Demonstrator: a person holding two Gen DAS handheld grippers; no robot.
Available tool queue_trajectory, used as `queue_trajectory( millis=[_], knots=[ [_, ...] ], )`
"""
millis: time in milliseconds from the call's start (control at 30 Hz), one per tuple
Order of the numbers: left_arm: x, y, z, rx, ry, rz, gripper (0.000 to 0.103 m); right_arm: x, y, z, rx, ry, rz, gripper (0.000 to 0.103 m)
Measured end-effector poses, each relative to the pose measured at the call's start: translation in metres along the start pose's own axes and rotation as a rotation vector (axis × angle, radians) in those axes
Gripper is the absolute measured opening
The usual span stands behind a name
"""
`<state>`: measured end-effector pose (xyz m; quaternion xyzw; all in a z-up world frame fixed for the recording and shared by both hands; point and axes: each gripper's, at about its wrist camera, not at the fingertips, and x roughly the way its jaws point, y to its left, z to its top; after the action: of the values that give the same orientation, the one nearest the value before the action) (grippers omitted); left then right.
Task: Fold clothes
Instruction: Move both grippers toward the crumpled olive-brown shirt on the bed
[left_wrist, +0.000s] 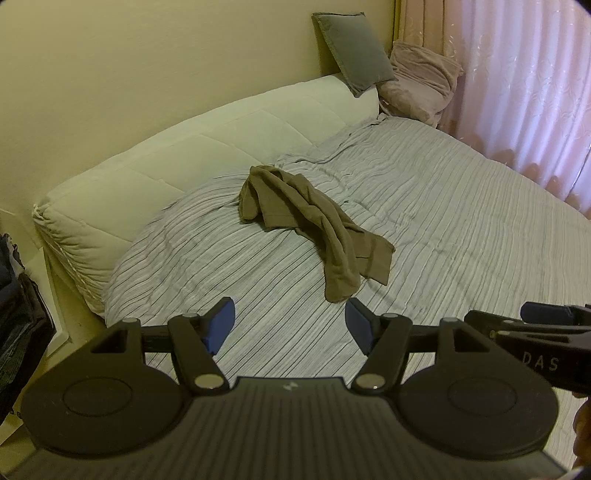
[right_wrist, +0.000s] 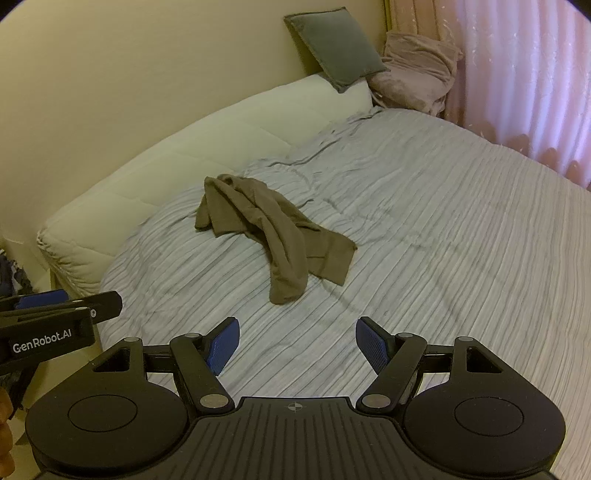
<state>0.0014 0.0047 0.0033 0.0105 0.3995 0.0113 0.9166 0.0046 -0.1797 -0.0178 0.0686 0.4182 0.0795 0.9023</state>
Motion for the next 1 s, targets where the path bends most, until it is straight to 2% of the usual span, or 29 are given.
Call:
queue_trajectory(
  millis=[433,1000],
  knots=[
    [0.013,0.014,0.005,-0.005,0.016,-0.010,0.063,0.007,-0.002,0.008,-0.012,0.011,-0.009,0.073],
    [0.047,0.040,0.012,-0.022,0.053,-0.036,0.063,0.032,0.019,0.021,0.004,0.050,-0.052,0.073]
  ],
)
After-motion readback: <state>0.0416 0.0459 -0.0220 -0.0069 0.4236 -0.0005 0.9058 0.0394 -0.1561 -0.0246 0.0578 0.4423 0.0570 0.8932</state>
